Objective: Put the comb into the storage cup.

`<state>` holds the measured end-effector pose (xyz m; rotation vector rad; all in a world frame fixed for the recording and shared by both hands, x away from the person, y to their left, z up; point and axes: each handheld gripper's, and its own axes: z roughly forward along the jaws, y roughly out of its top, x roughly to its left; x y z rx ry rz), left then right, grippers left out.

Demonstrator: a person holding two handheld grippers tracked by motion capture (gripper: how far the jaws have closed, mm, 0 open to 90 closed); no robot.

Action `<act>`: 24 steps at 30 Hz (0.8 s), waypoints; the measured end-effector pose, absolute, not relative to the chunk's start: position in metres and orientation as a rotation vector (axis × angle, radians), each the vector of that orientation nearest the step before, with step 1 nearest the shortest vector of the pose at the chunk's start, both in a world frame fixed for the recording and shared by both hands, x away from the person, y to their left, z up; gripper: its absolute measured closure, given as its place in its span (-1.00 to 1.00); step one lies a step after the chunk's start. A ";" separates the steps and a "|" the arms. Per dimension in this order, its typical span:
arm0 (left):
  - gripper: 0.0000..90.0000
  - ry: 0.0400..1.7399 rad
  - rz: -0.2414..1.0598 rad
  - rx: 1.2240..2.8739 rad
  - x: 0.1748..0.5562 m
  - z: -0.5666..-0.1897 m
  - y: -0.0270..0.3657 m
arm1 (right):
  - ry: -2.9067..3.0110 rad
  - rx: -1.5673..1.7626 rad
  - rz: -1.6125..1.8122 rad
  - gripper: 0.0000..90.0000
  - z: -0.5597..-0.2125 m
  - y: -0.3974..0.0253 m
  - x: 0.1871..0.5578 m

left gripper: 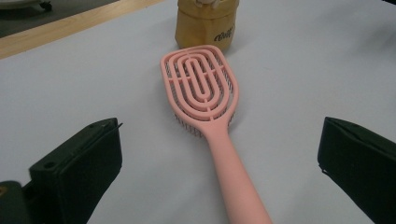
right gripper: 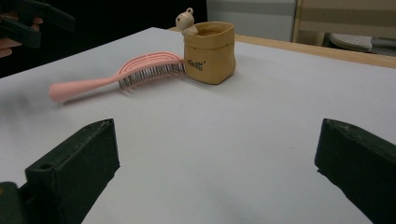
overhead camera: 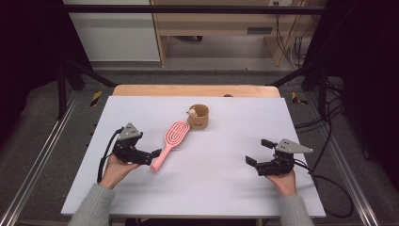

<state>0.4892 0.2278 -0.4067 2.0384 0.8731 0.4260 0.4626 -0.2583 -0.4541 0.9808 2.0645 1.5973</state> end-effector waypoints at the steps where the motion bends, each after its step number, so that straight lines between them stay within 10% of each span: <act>1: -1.00 0.875 0.428 2.041 0.490 -0.407 0.227 | 2.065 0.981 1.597 -1.00 -0.454 -0.258 0.463; 24: -1.00 0.914 0.405 2.106 0.507 -0.415 0.202 | 2.068 0.980 1.592 -1.00 -0.455 -0.258 0.463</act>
